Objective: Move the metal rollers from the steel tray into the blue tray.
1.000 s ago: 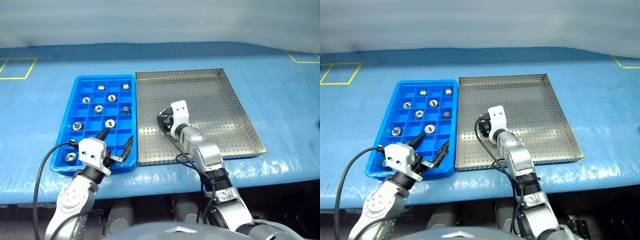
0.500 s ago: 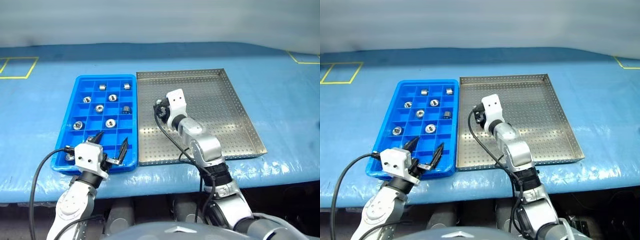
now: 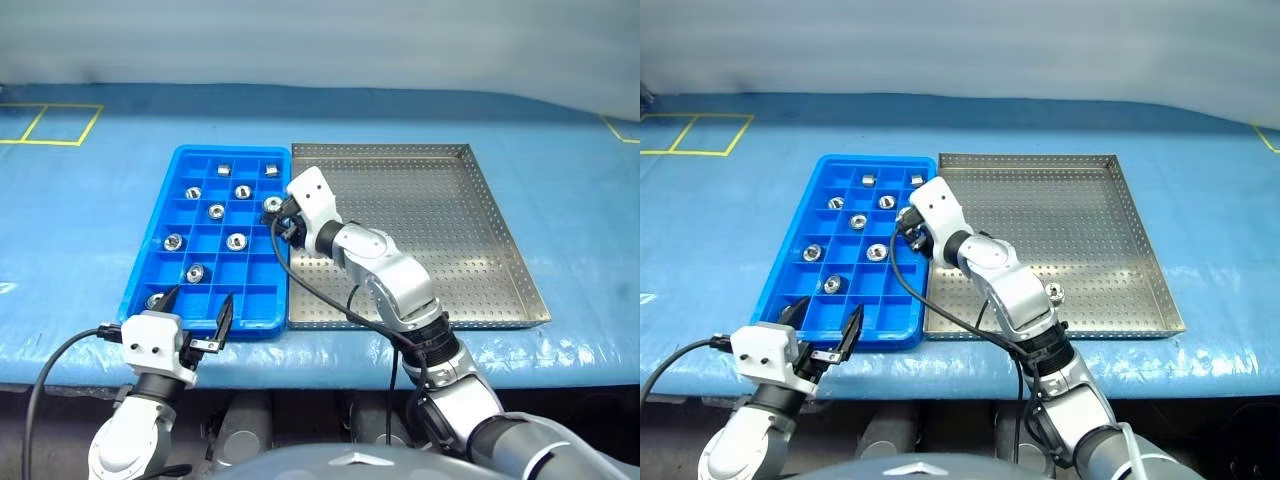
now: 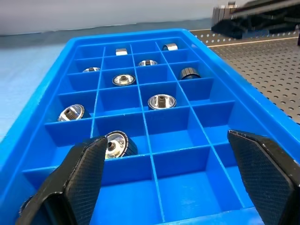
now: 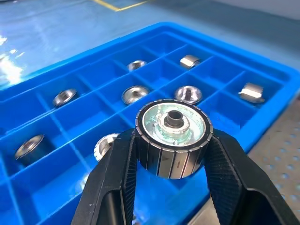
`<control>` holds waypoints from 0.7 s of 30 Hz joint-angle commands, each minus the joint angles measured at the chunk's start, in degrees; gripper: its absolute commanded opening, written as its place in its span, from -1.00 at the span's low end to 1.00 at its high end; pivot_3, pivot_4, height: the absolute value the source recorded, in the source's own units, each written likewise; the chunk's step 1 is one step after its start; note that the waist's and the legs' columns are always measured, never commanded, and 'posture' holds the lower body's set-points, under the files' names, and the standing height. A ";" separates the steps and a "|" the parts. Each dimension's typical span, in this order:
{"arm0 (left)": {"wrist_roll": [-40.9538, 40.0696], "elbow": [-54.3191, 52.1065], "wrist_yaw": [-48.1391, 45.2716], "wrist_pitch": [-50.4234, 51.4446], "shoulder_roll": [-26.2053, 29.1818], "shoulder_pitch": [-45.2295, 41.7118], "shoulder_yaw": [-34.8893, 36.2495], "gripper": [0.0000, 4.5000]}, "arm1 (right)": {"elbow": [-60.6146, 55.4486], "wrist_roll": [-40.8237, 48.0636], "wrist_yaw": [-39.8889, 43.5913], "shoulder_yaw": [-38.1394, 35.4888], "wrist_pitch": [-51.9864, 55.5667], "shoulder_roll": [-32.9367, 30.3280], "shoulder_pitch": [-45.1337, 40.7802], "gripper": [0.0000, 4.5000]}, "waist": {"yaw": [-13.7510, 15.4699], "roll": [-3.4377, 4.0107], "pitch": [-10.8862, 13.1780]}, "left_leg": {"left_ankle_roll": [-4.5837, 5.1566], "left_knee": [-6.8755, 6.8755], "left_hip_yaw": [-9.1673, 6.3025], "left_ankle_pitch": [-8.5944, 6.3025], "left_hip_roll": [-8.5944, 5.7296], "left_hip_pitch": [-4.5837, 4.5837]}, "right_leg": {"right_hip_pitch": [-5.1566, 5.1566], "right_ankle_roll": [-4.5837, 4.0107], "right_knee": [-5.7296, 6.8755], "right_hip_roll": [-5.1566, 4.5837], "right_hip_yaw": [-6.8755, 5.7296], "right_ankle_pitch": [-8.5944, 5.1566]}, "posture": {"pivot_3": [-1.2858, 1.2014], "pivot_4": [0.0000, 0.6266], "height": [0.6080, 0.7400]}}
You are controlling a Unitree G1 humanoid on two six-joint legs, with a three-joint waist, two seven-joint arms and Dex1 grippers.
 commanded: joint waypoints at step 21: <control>0.08 -2.82 1.09 -2.27 -1.33 2.83 -2.20 1.00 | -2.36 0.37 7.26 8.76 8.99 -5.43 -0.96 -0.24 | 1.40 -0.02 -0.01 | 0.00 0.01 0.02 0.00 0.00 -0.01 | -0.01 -0.01 -0.02 0.00 0.00 -0.01 | 0.28 -0.52 1.00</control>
